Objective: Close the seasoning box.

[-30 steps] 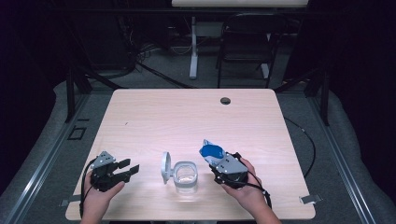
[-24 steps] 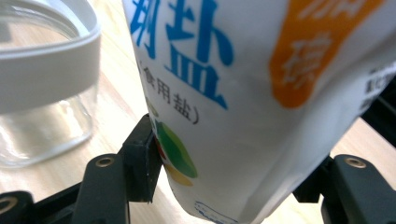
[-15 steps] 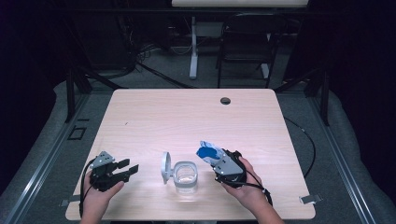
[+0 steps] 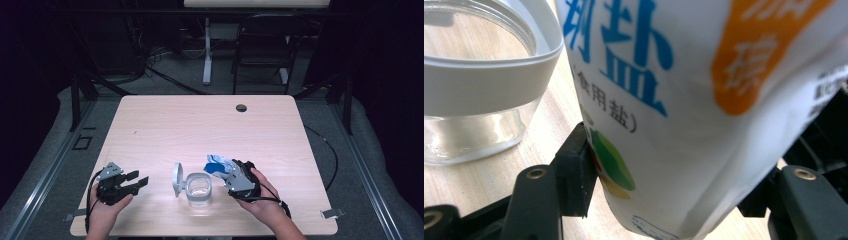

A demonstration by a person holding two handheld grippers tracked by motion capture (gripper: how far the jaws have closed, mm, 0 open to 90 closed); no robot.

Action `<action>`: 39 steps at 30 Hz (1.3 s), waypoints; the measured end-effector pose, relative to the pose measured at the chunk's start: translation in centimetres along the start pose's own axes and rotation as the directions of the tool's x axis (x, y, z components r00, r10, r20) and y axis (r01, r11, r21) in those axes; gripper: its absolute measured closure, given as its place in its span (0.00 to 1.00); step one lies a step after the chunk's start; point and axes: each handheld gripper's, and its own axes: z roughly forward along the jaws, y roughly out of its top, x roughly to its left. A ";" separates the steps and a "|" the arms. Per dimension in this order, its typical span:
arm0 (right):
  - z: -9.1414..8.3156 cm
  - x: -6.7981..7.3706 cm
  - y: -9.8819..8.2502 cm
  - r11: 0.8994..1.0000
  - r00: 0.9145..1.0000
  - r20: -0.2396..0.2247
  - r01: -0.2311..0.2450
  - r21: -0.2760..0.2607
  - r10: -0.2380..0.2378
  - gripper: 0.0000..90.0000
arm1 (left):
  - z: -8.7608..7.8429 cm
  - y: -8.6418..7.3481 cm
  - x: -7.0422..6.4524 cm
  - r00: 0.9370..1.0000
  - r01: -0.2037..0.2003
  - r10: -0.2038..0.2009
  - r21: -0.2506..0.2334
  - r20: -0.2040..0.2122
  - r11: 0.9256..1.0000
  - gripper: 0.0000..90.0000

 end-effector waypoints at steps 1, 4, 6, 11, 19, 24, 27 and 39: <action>0.0 0.1 0.1 1.000 1.000 0.004 0.014 0.001 -0.014 0.43 | 0.0 0.0 0.0 1.000 0.000 0.000 0.000 0.000 1.000 0.55; 0.0 0.3 0.2 0.999 0.999 0.007 0.039 -0.002 -0.039 0.43 | 0.0 0.0 0.0 1.000 -0.002 0.002 0.005 -0.002 1.000 0.55; 0.0 0.4 0.2 0.999 0.999 0.008 0.048 -0.003 -0.048 0.43 | 0.0 0.0 0.0 1.000 -0.005 0.005 0.006 -0.002 1.000 0.55; 0.1 0.6 0.0 0.997 0.997 0.013 0.070 -0.009 -0.070 0.43 | 0.0 0.0 0.0 1.000 -0.004 0.004 0.002 -0.003 1.000 0.55; 0.0 0.8 0.3 0.989 0.989 0.033 0.144 0.020 -0.145 0.43 | 0.0 0.0 0.0 1.000 -0.003 0.003 0.004 -0.003 1.000 0.55; 0.1 0.9 0.3 0.984 0.983 0.045 0.175 0.015 -0.176 0.43 | 0.1 -0.1 0.0 1.000 -0.002 0.002 0.004 -0.005 1.000 0.55; 0.1 1.0 0.3 0.981 0.980 0.054 0.191 0.018 -0.192 0.43 | 0.1 -0.1 0.1 1.000 -0.003 0.003 0.004 -0.005 1.000 0.55; 0.3 1.2 0.3 0.958 0.950 0.126 0.286 0.028 -0.287 0.43 | 0.1 -0.1 0.1 1.000 -0.007 0.007 0.009 -0.005 1.000 0.55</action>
